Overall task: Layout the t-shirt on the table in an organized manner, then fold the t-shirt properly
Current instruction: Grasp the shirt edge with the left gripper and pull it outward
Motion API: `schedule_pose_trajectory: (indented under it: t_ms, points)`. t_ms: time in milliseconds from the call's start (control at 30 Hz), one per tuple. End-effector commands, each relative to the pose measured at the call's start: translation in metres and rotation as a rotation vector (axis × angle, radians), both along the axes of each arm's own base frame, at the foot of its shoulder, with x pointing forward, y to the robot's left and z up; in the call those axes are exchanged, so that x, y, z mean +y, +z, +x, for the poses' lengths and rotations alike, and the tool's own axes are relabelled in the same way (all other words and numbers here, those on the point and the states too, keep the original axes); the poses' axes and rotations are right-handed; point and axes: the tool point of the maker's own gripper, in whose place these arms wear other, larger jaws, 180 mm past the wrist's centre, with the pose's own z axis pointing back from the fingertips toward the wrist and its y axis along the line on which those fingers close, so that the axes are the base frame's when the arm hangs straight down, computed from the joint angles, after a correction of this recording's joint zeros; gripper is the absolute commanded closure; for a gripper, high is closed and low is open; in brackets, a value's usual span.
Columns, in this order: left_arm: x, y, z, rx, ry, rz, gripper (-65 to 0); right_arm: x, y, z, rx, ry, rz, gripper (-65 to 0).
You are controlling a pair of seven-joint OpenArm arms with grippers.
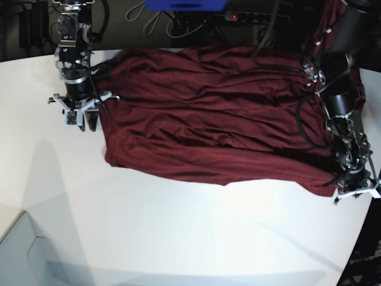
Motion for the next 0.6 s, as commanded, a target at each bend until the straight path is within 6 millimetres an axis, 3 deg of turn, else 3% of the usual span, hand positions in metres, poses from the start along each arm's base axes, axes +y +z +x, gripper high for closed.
schedule_pose_trajectory:
  t_ms: [0, 133, 267, 433, 567]
  points:
    - [0.006, 0.020, 0.006, -0.053, 0.004, 0.033, -5.3, -0.002, 0.014, 0.008, -0.055, 0.000, -0.008, -17.7]
    - [0.004, 0.011, -0.001, -0.036, 0.000, 0.032, -18.3, 0.001, 0.022, 0.016, -0.081, -0.001, -0.001, -18.0]
    - [0.005, 0.010, -0.003, -0.036, 0.002, 0.033, -26.7, 0.000, 0.046, 0.039, -0.147, -0.002, -0.005, -18.1]
    - [0.012, 0.030, -0.017, -0.106, 0.016, 0.060, -28.7, 0.003, 0.061, 0.075, -0.129, -0.005, 0.008, -17.7]
    - [0.002, 0.042, -0.034, -0.160, -0.013, -0.010, -28.5, 0.034, 0.055, 0.106, -0.057, 0.049, 0.046, -17.6]
